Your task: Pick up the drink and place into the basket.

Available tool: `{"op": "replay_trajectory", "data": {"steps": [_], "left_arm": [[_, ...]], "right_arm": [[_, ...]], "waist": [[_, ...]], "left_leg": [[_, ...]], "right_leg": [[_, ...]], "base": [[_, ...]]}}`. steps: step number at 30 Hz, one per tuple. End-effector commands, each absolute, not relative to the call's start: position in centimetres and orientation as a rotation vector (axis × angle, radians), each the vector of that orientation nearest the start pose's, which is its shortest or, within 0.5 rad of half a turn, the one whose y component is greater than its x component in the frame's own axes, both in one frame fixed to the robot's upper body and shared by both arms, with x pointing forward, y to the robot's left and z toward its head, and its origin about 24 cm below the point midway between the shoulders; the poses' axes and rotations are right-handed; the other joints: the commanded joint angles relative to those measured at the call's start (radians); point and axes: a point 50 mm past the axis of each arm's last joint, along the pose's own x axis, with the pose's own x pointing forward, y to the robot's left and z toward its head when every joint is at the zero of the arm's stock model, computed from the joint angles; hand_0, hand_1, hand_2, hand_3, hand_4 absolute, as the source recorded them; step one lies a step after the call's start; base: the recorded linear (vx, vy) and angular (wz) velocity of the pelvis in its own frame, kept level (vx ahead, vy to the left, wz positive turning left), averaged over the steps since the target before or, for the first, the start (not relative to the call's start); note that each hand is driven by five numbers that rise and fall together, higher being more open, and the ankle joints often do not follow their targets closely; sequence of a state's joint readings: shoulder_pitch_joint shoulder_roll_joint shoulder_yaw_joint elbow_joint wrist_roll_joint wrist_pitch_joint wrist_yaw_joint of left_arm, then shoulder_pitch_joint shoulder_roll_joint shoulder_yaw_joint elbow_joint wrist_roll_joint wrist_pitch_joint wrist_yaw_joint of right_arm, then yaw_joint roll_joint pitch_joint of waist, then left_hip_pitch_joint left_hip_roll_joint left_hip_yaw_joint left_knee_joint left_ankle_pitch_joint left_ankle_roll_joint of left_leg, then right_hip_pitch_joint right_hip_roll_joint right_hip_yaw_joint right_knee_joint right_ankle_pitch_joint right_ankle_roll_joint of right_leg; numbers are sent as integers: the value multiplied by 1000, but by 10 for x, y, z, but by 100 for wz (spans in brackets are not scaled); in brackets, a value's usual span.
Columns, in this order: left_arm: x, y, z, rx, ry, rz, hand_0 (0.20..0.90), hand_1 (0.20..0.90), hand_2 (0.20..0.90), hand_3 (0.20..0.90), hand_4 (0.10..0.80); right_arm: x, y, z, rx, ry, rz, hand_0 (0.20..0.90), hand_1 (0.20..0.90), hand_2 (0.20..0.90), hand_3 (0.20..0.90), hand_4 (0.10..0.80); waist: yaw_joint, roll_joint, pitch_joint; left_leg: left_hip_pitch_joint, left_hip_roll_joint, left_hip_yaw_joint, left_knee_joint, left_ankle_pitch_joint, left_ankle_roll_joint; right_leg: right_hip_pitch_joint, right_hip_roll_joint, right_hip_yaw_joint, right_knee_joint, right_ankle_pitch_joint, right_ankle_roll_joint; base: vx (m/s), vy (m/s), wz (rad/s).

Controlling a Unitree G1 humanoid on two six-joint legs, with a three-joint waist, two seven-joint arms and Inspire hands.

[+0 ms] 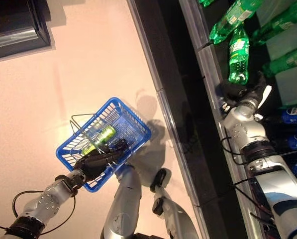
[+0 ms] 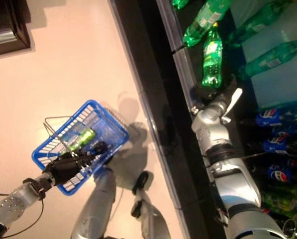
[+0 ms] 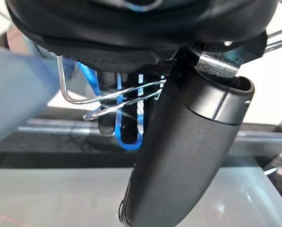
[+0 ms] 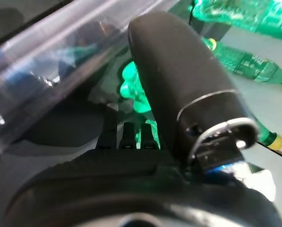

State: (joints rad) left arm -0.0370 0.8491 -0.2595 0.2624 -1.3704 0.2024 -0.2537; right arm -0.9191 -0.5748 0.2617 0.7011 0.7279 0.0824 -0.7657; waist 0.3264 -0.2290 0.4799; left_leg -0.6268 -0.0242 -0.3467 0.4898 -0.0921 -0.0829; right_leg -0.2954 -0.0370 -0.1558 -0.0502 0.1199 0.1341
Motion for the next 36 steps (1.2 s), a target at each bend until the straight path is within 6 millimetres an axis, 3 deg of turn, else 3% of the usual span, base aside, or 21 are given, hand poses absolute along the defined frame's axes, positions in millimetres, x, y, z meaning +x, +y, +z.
{"op": "replay_trajectory", "data": {"steps": [1, 2, 19, 31, 36], "left_arm": [[258, 233, 129, -591, -38, -680, 300, 300, 300, 200, 100], [256, 235, 128, -591, -48, -681, 300, 300, 300, 200, 100], [243, 248, 135, -590, -113, -720, 300, 300, 300, 200, 100], [244, 242, 138, -608, -125, -733, 300, 300, 300, 200, 100], [244, 240, 137, -616, -137, -742, 300, 300, 300, 200, 100]], "right_arm": [[380, -289, 224, 72, -102, -777, 453, 453, 453, 378, 278], [380, -293, 226, 73, -104, -781, 300, 300, 300, 200, 100], [368, -325, 267, 115, -215, -837, 300, 300, 300, 200, 100], [368, -328, 282, -4, -223, -799, 300, 300, 300, 200, 100], [370, -318, 291, -123, -238, -726, 300, 300, 300, 200, 100]], "waist": [[28, 9, 40], [24, 8, 40], [-1, 20, 40], [0, 46, 40], [-5, 54, 40]], "left_leg": [[273, -27, 66, -411, 95, 131], [257, -25, 66, -408, 95, 132], [85, -25, 53, -323, 68, 150], [46, -37, 57, -265, 39, 162], [47, -39, 68, -258, 37, 165]], "right_leg": [[51, -12, -28, 174, -56, 47], [36, -11, -26, 176, -52, 46], [-115, -30, -58, 227, -32, 40], [-157, -46, -82, 281, -45, 30], [-163, -50, -83, 293, -50, 23]], "base": [[-63, 1, -1], [-71, 6, 1], [-33, 10, -4], [-17, 19, 3], [-56, 30, 0]]}}
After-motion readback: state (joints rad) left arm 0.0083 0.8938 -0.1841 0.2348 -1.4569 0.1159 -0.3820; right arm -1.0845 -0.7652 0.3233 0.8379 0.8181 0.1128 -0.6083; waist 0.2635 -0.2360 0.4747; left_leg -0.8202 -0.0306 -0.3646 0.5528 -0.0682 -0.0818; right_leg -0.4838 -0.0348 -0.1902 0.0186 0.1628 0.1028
